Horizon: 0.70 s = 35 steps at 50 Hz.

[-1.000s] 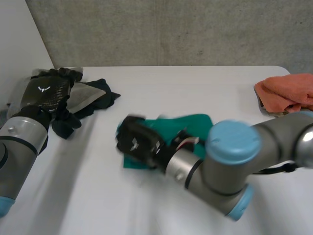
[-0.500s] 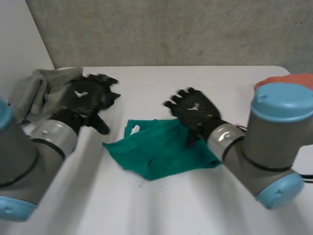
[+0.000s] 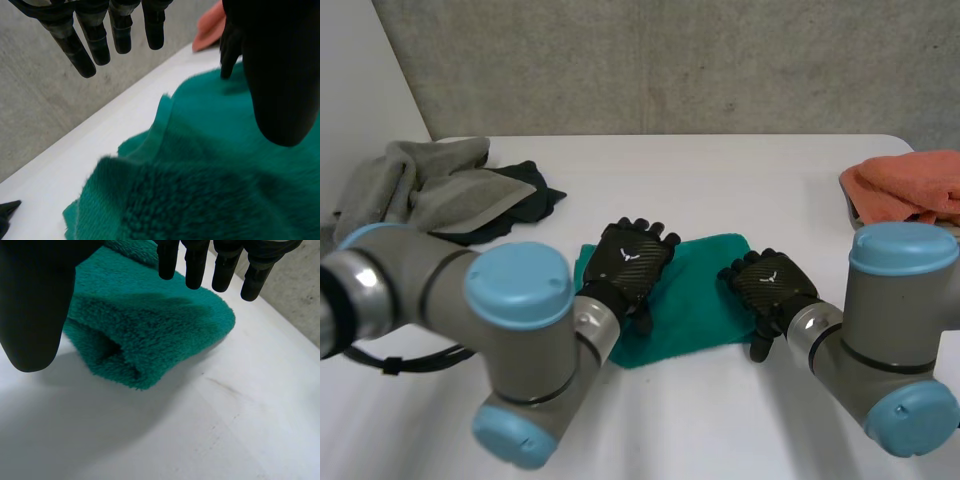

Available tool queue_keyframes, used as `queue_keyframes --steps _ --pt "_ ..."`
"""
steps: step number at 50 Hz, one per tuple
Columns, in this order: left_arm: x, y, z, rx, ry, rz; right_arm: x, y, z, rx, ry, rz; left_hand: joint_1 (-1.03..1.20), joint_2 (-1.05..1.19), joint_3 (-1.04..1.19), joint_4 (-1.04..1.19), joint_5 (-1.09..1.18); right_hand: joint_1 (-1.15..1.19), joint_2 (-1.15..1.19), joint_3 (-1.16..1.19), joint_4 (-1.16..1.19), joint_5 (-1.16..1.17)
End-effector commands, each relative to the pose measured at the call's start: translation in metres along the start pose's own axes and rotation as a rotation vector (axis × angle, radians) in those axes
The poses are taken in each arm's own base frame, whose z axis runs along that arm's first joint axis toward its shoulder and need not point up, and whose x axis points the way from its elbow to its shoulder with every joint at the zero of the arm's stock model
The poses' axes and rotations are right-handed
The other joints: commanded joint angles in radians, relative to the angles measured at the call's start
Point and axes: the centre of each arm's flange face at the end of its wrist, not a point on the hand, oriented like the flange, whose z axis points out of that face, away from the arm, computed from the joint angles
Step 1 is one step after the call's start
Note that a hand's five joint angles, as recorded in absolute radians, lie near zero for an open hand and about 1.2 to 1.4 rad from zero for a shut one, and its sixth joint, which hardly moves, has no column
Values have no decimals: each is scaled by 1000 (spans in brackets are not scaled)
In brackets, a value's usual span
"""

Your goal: Fold the laundry.

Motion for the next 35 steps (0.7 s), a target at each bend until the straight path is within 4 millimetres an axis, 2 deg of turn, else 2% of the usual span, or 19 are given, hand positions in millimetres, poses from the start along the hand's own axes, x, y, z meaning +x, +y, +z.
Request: queue_keyframes --steps 1,2,3,6,9,14,20,23,26,27,31,35 --pt "-55 20 37 -133 -335 128 0 2 6 29 62 -53 -38 -34 -36 -30 -57 152 166 163 158 154" --pt "-69 22 38 -156 -411 131 0 4 7 27 66 -57 -38 -34 -36 -30 -57 184 198 195 190 186" --pt "-91 25 36 -200 -536 136 1 3 8 32 69 -61 -38 -34 -36 -30 -57 251 265 262 257 254" --pt "-111 27 32 -240 -627 144 1 3 9 38 70 -64 -38 -34 -36 -30 -57 372 386 383 377 374" --pt "-105 25 21 -234 -553 147 -1 3 12 45 62 -61 -38 -34 -36 -30 -57 466 480 477 472 468" --pt "-83 8 -4 -145 -416 133 -6 -1 14 50 54 -65 -38 -34 -36 -30 -57 540 553 551 545 542" --pt "-85 -7 -13 -42 -451 112 -3 -2 14 50 58 -53 -38 -34 -36 -30 -57 713 727 724 718 715" --pt "-88 -8 -13 -16 -467 100 -4 -3 13 52 54 -38 -38 -34 -36 -30 -57 649 663 660 654 651" --pt "-88 -7 -15 -24 -465 104 -4 -5 8 39 48 -11 -38 -34 -36 -30 -57 365 379 376 371 367" --pt "-88 -6 -15 -26 -464 103 -4 -6 6 34 44 1 -38 -34 -36 -30 -57 340 354 351 346 343" --pt "-87 -3 -18 -50 -457 101 -5 -11 -1 15 20 79 -38 -34 -36 -30 -57 328 342 339 334 331" --pt "-86 -2 -23 -62 -446 89 -6 -13 3 19 15 120 -38 -34 -36 -30 -57 381 395 392 387 383"
